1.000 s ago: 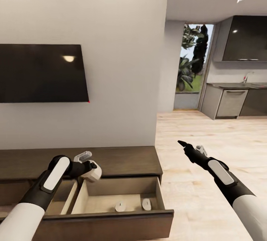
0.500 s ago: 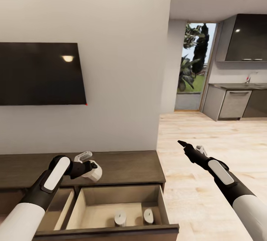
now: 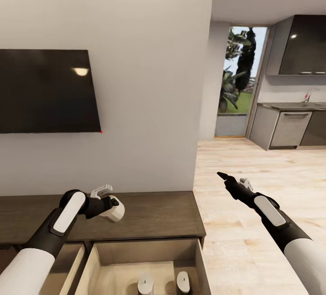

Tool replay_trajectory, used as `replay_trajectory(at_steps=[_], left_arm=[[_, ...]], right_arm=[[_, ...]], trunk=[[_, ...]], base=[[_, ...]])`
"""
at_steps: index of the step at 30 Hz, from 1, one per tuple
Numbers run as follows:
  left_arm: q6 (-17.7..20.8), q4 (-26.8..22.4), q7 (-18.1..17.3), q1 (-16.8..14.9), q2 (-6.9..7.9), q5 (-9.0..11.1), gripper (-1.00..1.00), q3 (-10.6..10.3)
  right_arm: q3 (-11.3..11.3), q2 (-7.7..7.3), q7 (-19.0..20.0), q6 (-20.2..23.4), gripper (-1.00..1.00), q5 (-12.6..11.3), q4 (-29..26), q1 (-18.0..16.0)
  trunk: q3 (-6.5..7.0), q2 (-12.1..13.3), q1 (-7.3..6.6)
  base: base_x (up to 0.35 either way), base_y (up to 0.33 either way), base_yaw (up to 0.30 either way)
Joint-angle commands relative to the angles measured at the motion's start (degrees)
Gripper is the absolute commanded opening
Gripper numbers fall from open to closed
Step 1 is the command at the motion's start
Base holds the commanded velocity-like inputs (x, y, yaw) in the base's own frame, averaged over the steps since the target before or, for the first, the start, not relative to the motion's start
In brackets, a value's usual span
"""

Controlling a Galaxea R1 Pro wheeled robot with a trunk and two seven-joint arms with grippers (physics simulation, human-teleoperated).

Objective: Place each of the two pumpkins and all three candles from the living room inside a cabinet in the living room (use any cabinet), then make sure every cabinet is closed, and position the cauldron so it is next to a table in the living room.

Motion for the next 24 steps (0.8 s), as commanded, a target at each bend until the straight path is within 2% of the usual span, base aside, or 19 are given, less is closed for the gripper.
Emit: replay_trajectory(at_steps=[1, 7, 11, 15, 18, 24], left_arm=[[0.0, -0.2, 0.6, 0.0, 0.09, 0.6, -1.0, -0.2], [0.0, -0.4, 0.7, 0.0, 0.21, 0.6, -1.0, -0.4], [0.0, -0.4, 1.1, 0.0, 0.23, 0.6, -1.0, -0.5], [0.0, -0.4, 4.3, 0.0, 0.16, 0.6, -1.0, -0.4], [0.0, -0.4, 5.5, 0.0, 0.18, 0.7, -1.0, -0.3], [0.0, -0.1, 6.2, 0.0, -0.36, 0.7, -1.0, -0.4]], right_arm=[[0.2, -0.06, 0.1, 0.0, 1.0, -0.2, 0.0, -0.1], [0.2, -0.06, 0.1, 0.0, 1.0, -0.3, 0.0, -0.1], [0.2, -0.06, 0.1, 0.0, 1.0, -0.2, 0.0, -0.1], [0.2, -0.06, 0.1, 0.0, 1.0, -0.2, 0.0, -0.1], [0.2, -0.11, 0.0, 0.1, 1.0, -0.2, 0.0, -0.1], [0.2, -0.15, 0.1, 0.1, 1.0, -0.2, 0.1, -0.1]], trunk=[[-0.07, 0.0, 0.0], [-0.07, 0.0, 0.0], [-0.78, -1.6, 0.88], [-1.5, -3.2, 1.76], [-2.04, -4.4, 2.42], [-3.12, -6.9, 3.74]], base=[[0.016, 0.0, 0.0], [0.004, 0.0, 0.0], [0.0, 0.0, 0.0], [0.0, 0.0, 0.0], [0.0, 0.0, 0.0], [0.0, 0.0, 0.0]])
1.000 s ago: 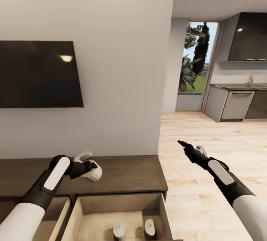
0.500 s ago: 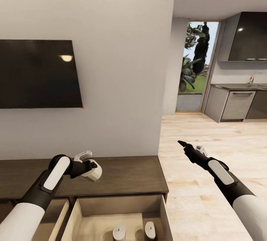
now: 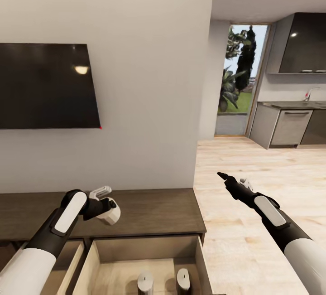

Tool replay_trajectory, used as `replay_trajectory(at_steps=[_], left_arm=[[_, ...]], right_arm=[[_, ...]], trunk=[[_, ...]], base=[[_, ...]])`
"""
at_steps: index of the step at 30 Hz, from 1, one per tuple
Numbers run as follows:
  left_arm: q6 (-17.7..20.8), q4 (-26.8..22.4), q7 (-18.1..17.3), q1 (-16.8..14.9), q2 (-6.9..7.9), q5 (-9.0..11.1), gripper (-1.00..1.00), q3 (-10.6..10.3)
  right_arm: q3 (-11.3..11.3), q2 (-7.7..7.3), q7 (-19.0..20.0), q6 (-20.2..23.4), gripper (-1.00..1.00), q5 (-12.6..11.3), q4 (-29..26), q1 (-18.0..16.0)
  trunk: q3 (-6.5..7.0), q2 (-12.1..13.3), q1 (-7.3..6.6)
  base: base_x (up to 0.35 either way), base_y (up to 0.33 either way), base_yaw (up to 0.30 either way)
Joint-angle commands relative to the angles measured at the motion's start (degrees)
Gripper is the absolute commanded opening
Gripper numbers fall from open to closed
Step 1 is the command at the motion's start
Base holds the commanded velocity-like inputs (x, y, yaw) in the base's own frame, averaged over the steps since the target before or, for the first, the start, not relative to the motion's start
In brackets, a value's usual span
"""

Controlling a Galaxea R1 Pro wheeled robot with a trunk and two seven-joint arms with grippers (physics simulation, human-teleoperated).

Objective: Place each of the two pumpkins and all three candles from the living room inside a cabinet in the living room (use any cabinet), then make sure every cabinet is closed, and position the cauldron so it is next to a table in the living room.

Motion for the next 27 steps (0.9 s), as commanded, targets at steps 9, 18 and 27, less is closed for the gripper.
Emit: replay_trajectory(at_steps=[9, 18, 27], left_arm=[[-9.5, 8.6, 0.4, -0.1, -0.14, 0.5, -1.0, -7.1], [-14.7, 15.6, -0.3, -0.1, -0.18, 0.6, -1.0, -10.7], [-14.9, 15.8, -0.3, -0.1, -0.13, 0.5, -1.0, -10.8]], right_arm=[[0.2, -0.06, 0.7, 0.0, 1.0, -0.2, -0.1, -0.1], [0.2, -0.06, 1.1, 0.5, 1.0, -0.6, -0.1, -0.1], [0.2, -0.06, 1.1, 0.1, 1.0, -1.6, -0.1, -0.1]], trunk=[[-1.68, -3.7, 1.98], [-3.3, -7.3, 3.96], [-4.91, -10.9, 5.93]], base=[[0.0, 0.0, 0.0], [0.0, 0.0, 0.0], [0.0, 0.0, 0.0]])
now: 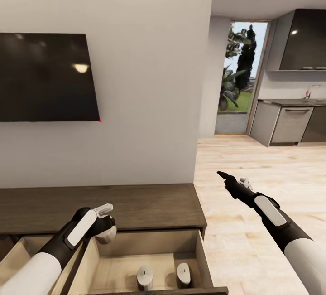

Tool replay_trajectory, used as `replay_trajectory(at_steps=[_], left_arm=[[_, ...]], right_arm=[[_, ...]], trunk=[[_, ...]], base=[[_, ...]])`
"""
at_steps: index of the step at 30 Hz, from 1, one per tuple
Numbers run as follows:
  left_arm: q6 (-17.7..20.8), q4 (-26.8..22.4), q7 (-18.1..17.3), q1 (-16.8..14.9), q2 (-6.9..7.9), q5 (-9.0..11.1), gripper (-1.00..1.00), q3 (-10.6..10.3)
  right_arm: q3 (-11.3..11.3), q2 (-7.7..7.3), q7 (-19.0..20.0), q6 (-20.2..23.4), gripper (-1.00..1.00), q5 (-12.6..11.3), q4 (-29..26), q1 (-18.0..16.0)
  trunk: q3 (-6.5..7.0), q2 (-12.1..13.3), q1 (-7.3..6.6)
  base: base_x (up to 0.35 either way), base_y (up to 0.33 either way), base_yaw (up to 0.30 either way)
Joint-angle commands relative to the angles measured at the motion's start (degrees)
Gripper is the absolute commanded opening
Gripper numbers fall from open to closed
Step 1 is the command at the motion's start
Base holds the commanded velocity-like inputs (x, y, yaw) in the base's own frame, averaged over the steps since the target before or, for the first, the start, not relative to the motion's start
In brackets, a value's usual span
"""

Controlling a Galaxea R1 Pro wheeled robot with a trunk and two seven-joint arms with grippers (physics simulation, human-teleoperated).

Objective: Place each of the two pumpkins and all three candles from the living room inside a cabinet in the living room (use any cabinet), then make sure every cabinet is closed, and position the cauldron so it is next to a table in the living room.

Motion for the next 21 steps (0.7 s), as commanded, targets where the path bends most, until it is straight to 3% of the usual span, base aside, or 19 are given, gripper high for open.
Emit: replay_trajectory(at_steps=[1, 19, 21], left_arm=[[0.0, -0.1, 0.6, -0.1, 0.07, 0.6, -1.0, -0.3], [-2.1, 0.3, 0.6, -0.1, 0.08, 0.6, -1.0, -0.4], [-2.1, 0.3, 0.6, -0.1, 0.07, 0.6, -1.0, -0.4]], right_arm=[[0.2, -0.06, 0.1, 0.0, 1.0, -0.3, 0.0, -0.1], [0.0, -0.21, 0.1, -0.1, 1.0, -0.8, 0.1, 1.8], [-1.4, -0.67, 0.2, -0.1, 1.0, -1.6, 0.1, 2.7]], trunk=[[-0.25, -0.5, 0.22], [-3.48, -7.7, 4.17], [-3.84, -8.5, 4.61]], base=[[0.0, 0.0, 0.0], [0.0, 0.0, 0.0], [0.0, 0.0, 0.0]])
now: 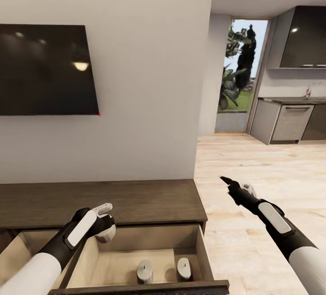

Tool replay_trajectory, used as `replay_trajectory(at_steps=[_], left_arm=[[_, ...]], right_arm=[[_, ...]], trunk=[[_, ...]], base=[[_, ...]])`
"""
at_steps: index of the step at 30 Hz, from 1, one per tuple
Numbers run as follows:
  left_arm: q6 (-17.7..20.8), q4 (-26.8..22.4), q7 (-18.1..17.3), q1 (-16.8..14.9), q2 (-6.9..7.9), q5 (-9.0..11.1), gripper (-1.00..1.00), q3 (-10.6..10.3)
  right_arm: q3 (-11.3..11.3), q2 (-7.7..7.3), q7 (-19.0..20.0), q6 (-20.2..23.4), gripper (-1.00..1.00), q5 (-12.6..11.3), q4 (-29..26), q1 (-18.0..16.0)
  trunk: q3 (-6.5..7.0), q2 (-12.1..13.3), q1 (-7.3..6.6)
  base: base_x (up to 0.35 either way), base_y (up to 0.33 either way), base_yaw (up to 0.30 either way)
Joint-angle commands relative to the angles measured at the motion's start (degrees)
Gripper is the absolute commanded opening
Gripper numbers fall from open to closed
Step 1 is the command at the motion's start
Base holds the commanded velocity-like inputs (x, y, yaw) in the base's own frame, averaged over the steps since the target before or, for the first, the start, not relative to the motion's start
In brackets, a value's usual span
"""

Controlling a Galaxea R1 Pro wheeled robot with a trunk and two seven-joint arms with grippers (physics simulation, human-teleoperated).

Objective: Place each of the two pumpkins and all three candles from the living room inside a cabinet in the living room (use any cabinet), then make sure every cabinet is closed, and position the cauldron so it is next to a table in the living room.

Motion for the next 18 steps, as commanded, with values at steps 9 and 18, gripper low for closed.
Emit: replay_trajectory(at_steps=[9, 18], left_arm=[[-0.1, -0.1, 0.6, -0.1, 0.1, 0.6, -1.0, -0.4], [-0.1, -0.1, 0.6, -0.1, 0.15, 0.6, -1.0, -0.2]], right_arm=[[-14.0, -0.44, 0.0, 0.8, 1.0, -1.3, 1.3, 4.5], [-15.0, -0.42, -0.6, 1.0, 1.0, -1.3, 1.5, 4.7]], trunk=[[-1.68, -3.7, 1.98], [-2.4, -5.3, 2.85]], base=[[0.0, 0.0, 0.0], [0.0, 0.0, 0.0]])
